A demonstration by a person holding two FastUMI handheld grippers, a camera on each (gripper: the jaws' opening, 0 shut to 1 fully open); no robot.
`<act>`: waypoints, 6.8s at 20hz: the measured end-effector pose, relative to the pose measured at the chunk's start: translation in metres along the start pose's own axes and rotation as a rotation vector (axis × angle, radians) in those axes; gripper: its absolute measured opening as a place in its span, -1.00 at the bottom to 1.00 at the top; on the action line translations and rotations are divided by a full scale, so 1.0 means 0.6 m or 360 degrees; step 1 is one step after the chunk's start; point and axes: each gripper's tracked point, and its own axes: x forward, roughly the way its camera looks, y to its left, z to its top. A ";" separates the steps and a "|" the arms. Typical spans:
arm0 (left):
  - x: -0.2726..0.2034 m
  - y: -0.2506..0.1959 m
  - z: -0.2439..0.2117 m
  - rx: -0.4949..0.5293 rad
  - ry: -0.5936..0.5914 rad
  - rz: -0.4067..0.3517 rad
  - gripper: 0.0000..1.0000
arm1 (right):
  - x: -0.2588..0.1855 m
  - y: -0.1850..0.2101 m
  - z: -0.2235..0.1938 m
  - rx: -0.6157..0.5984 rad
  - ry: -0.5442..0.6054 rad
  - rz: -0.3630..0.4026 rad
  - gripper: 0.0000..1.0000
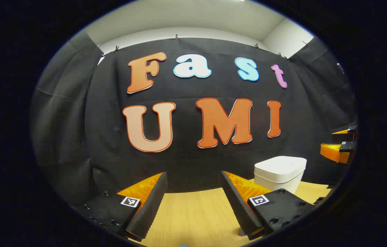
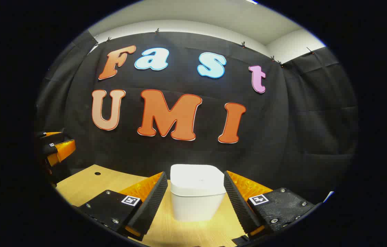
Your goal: Press the lid of the desktop garbage bin to open it, pick up the crumpled paper on the desktop and throw it into the bin, then pick up the pop can on the desktop and drop it into the bin, and finally close the garbage bin lid.
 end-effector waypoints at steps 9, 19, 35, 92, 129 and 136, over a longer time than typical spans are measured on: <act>-0.008 0.000 0.004 0.0004 0.0035 0.0059 1.00 | 0.028 0.031 0.001 -0.0009 0.0017 0.0172 0.98; -0.005 -0.034 -0.032 0.0012 0.0125 -0.0031 0.99 | 0.022 0.012 -0.010 -0.0013 0.0068 0.0133 0.98; -0.006 0.024 -0.068 0.0046 0.0160 -0.0084 0.99 | 0.067 -0.046 0.028 -0.0026 0.0174 -0.0114 0.96; 0.028 0.071 -0.157 0.0143 0.0492 0.0336 1.00 | 0.266 -0.043 -0.171 0.0073 0.0866 0.0193 -0.99; 0.006 0.102 -0.372 -0.0191 0.1102 0.0247 0.99 | 0.116 0.150 -0.153 -0.0067 0.0304 0.0739 -0.94; -0.044 0.086 -0.477 -0.0360 0.1503 0.0177 1.00 | 0.083 0.177 -0.236 -0.0038 0.0523 0.0739 -0.64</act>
